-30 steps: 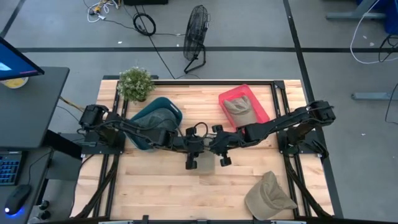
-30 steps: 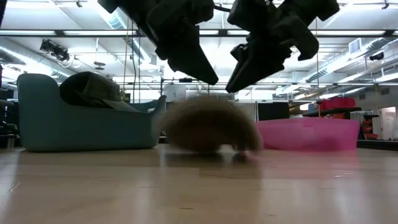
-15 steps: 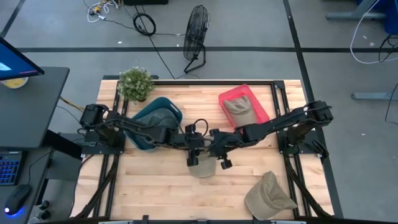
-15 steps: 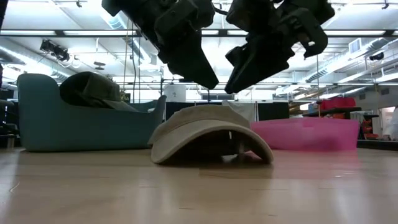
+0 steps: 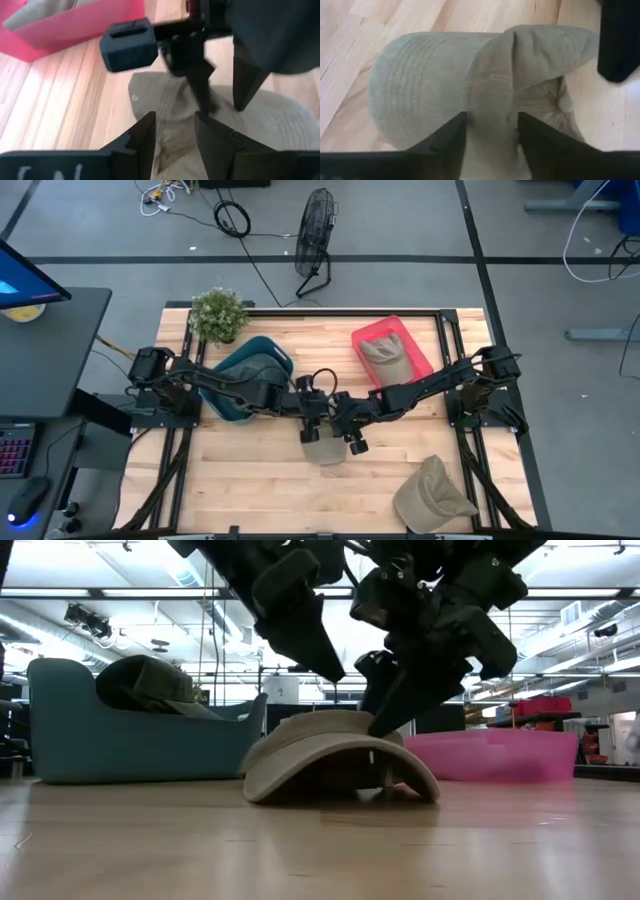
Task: Pick & Place hat
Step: Put the left brown cap into the red bin
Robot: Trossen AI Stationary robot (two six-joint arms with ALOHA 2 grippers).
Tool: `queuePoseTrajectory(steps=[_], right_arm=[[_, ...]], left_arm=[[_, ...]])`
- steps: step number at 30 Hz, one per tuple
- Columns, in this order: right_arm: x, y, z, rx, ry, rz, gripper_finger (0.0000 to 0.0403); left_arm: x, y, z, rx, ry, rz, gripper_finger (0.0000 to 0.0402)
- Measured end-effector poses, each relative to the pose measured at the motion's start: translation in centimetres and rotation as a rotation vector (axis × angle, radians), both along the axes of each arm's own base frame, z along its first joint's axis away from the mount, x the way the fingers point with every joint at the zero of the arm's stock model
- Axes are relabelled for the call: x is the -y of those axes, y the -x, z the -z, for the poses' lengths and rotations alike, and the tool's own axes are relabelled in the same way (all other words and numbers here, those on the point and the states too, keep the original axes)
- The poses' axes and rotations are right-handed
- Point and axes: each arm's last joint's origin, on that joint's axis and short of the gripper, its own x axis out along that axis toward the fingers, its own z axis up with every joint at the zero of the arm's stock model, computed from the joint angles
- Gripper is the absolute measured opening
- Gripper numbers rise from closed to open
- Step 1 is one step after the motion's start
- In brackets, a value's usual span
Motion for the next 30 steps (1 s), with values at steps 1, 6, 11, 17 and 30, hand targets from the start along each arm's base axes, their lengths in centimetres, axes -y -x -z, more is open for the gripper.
queuePoseTrajectory(steps=[1, 6, 11, 17, 30], right_arm=[[0.0, 0.0, 0.0, -0.001, -0.001, 0.001, 0.0154], [0.4, 0.2, -0.4, -0.001, 0.002, 0.008, 0.0023], [1.1, 1.4, -3.6, -0.069, 0.023, 0.023, 0.0009], [1.6, 4.3, -10.9, -0.107, 0.181, -0.073, 0.0004], [4.6, 12.6, -17.4, -0.287, 0.634, -0.387, 0.0001]], left_arm=[[0.0, 0.1, 0.0, -0.011, -0.005, -0.004, 0.0138], [-0.2, 0.4, 0.2, -0.045, -0.029, -0.047, 0.0137], [-0.3, 0.5, 0.3, -0.051, -0.043, -0.061, 0.0137], [-0.3, 0.5, 0.3, -0.056, -0.042, -0.062, 0.0137], [-0.3, 0.6, 0.3, -0.063, -0.042, -0.064, 0.0137]])
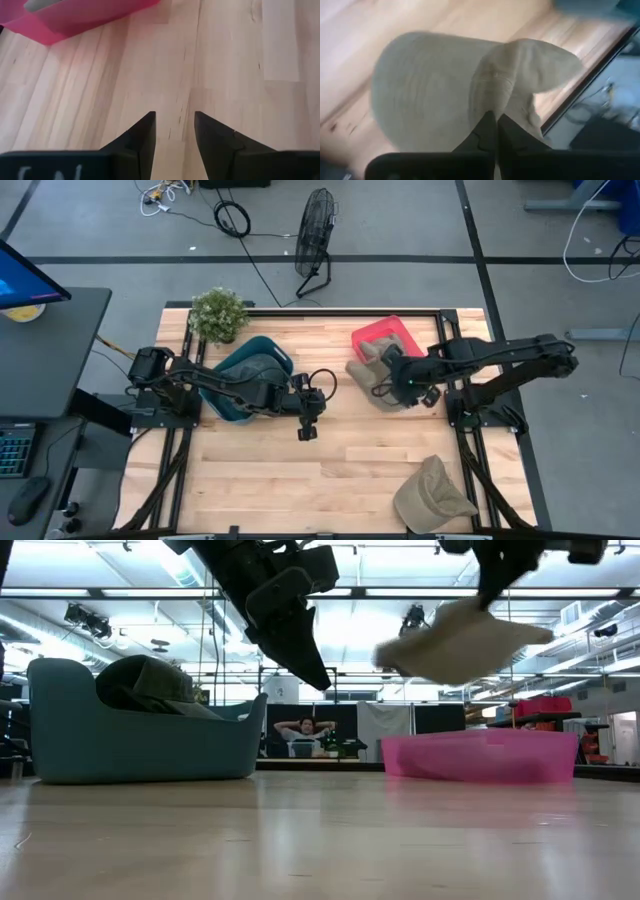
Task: Pick & Place hat
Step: Put the left brown cap into the red bin
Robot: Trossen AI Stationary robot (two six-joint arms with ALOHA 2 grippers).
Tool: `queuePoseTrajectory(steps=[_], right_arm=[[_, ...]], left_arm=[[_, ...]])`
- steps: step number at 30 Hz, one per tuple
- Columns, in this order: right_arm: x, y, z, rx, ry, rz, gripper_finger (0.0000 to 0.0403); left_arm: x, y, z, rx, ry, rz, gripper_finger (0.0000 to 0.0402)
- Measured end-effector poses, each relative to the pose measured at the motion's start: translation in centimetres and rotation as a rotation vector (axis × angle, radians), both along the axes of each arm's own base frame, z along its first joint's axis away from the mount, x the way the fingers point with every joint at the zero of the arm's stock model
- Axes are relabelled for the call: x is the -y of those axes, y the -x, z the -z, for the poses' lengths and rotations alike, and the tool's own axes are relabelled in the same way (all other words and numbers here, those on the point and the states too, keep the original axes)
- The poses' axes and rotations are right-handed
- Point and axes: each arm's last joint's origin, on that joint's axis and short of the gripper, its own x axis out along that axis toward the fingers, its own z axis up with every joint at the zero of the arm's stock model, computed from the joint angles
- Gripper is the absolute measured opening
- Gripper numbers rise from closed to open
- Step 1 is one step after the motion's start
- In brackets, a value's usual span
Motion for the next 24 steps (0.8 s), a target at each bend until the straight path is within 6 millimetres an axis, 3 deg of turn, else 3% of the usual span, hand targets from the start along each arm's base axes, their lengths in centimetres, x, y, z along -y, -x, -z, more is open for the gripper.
queuePoseTrajectory(steps=[5, 14, 24], right_arm=[[2.5, 1.0, 1.3, -0.095, 0.069, 0.059, 0.0001], [7.1, 2.0, 5.9, -0.299, 0.160, 0.023, 0.0000], [8.5, 1.5, 8.9, -0.230, 0.141, -0.027, 0.0000]], left_arm=[[0.0, 0.0, 0.0, 0.000, 0.000, 0.000, 0.0137], [0.0, 0.0, 0.0, 0.000, 0.000, 0.000, 0.0137], [0.0, 0.0, 0.0, -0.001, 0.000, 0.000, 0.0137]])
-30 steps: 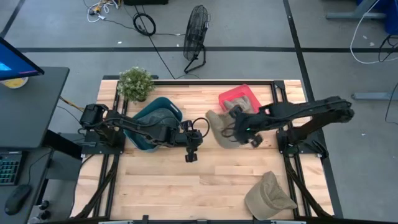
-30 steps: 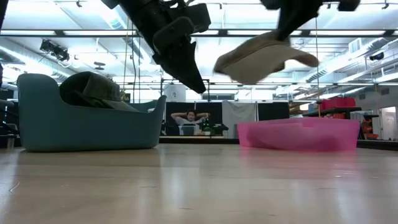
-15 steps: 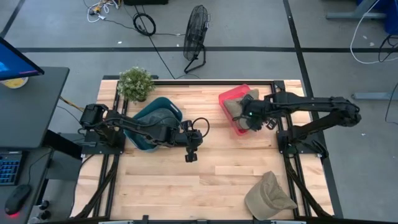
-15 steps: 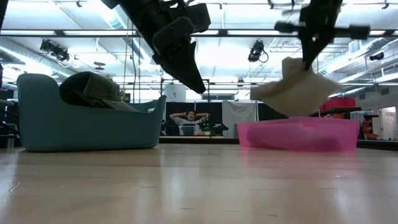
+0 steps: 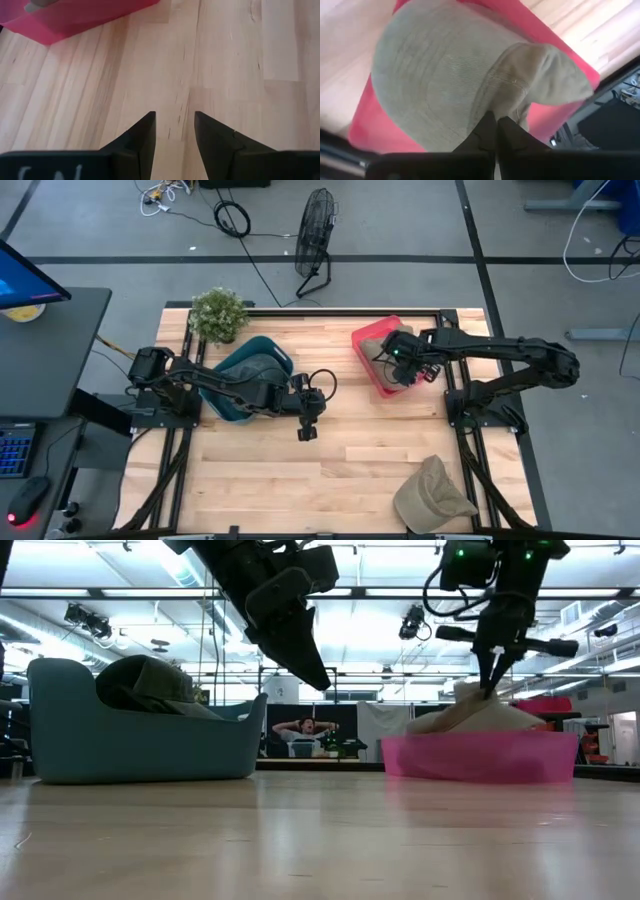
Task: Pick & Place hat
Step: Put the left brown cap into the red bin, then put the brown cap into the red bin
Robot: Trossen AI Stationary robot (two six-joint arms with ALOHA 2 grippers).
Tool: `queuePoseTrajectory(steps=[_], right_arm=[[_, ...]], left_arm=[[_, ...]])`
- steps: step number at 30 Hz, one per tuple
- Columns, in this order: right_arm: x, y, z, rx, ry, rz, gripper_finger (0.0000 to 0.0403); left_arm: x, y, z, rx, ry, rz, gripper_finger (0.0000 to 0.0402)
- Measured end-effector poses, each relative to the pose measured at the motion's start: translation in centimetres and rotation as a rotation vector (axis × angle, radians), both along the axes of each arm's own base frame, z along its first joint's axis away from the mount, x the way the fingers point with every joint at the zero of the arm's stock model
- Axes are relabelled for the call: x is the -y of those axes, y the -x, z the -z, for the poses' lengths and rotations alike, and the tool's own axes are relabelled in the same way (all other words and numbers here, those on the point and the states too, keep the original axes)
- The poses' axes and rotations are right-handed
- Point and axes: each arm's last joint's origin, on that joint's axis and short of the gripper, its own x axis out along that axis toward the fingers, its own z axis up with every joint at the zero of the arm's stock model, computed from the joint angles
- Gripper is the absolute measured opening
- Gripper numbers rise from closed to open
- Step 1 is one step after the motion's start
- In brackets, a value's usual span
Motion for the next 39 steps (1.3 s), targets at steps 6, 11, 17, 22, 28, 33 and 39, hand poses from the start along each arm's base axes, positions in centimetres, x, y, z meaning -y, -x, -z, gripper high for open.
queuePoseTrajectory(steps=[6, 11, 17, 22, 28, 33, 39], right_arm=[[0.1, 0.2, 2.5, 0.007, -0.007, 0.012, 0.0018], [0.4, 0.2, 4.1, 0.071, 0.095, 0.134, 0.0052], [0.5, 0.3, 4.2, 0.112, 0.106, 0.250, 0.0100], [0.3, 0.3, 4.0, 0.134, 0.153, 0.311, 0.0133], [-0.8, -0.1, 1.6, 0.102, 0.202, 0.292, 0.0148], [-2.9, -0.9, -2.1, 0.212, 0.131, 0.365, 0.0148], [-6.9, -1.8, -6.6, 0.462, -0.242, 0.644, 0.0148]], left_arm=[[0.0, 0.0, 0.0, 0.000, 0.000, 0.000, 0.0137], [0.0, 0.0, 0.0, 0.000, 0.000, 0.000, 0.0138], [0.0, 0.0, 0.0, 0.000, 0.000, 0.000, 0.0138], [0.0, 0.0, 0.0, 0.001, 0.003, -0.003, 0.0138], [0.0, 0.0, 0.0, 0.004, 0.013, -0.016, 0.0138], [0.0, 0.0, 0.0, 0.004, 0.013, -0.016, 0.0138], [0.0, 0.0, 0.0, 0.004, 0.013, -0.015, 0.0138]])
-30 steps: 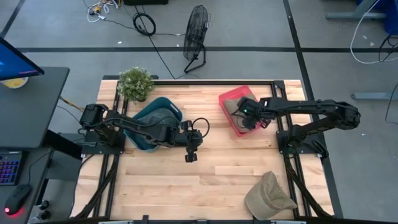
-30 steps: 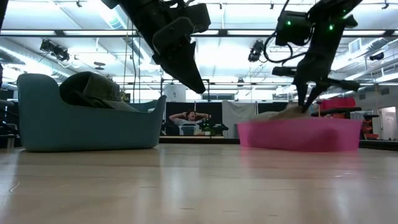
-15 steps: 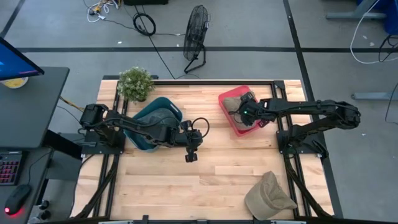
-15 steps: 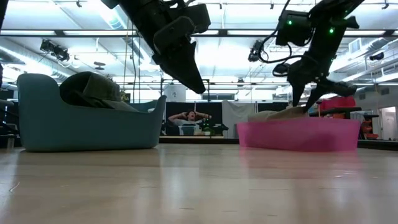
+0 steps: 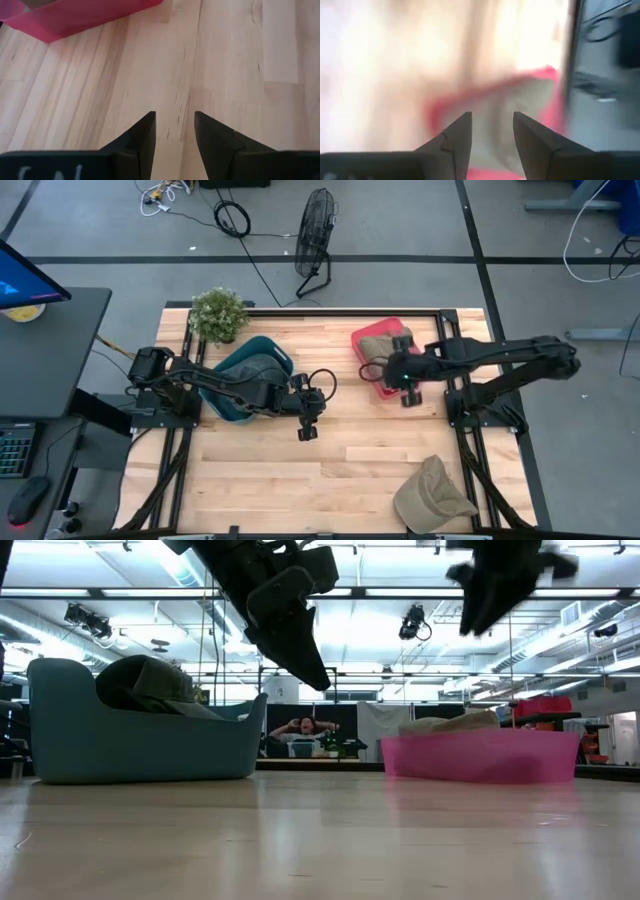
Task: Pick & Place hat
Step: Put the brown cap into the red bin
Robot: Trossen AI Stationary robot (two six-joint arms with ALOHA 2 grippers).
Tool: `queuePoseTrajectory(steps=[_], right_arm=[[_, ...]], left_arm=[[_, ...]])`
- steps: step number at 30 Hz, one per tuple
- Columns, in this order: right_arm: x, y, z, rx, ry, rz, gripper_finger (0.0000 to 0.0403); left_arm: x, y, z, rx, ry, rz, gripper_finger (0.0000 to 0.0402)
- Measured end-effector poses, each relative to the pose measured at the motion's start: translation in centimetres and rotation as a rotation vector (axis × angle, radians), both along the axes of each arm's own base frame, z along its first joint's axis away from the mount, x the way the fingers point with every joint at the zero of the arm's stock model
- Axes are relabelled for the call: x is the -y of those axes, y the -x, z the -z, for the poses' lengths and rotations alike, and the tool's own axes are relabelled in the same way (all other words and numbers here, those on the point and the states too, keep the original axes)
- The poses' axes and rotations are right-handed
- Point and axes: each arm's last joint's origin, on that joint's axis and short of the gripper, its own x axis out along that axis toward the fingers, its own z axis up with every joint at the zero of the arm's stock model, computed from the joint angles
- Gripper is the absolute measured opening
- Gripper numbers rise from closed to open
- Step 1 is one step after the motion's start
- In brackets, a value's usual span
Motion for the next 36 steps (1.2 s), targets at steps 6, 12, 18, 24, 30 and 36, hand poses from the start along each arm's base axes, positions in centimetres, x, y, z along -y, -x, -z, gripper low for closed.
queuePoseTrajectory(steps=[6, 12, 18, 24, 30, 36], right_arm=[[-3.8, 0.5, -2.2, 0.076, -0.485, 0.194, 0.0149], [-7.9, 1.2, -1.0, -0.049, -0.773, 0.283, 0.0149], [-11.0, 2.1, 2.3, -0.108, -0.843, 0.413, 0.0149], [-13.0, 3.6, 6.3, -0.206, -0.927, 0.643, 0.0149], [-15.4, 6.0, 8.7, -0.417, -1.013, 0.873, 0.0149], [-18.2, 7.5, 9.4, -0.416, -1.115, 0.989, 0.0149]], left_arm=[[0.0, 0.0, 0.0, 0.002, 0.005, -0.006, 0.0138], [0.0, 0.0, 0.0, 0.012, 0.032, -0.037, 0.0138], [0.0, 0.0, 0.0, 0.012, 0.032, -0.038, 0.0138], [0.0, 0.0, 0.0, 0.013, 0.032, -0.038, 0.0138], [0.0, 0.0, 0.0, 0.022, 0.048, -0.056, 0.0138], [0.0, -0.1, 0.0, 0.034, 0.072, -0.083, 0.0138]])
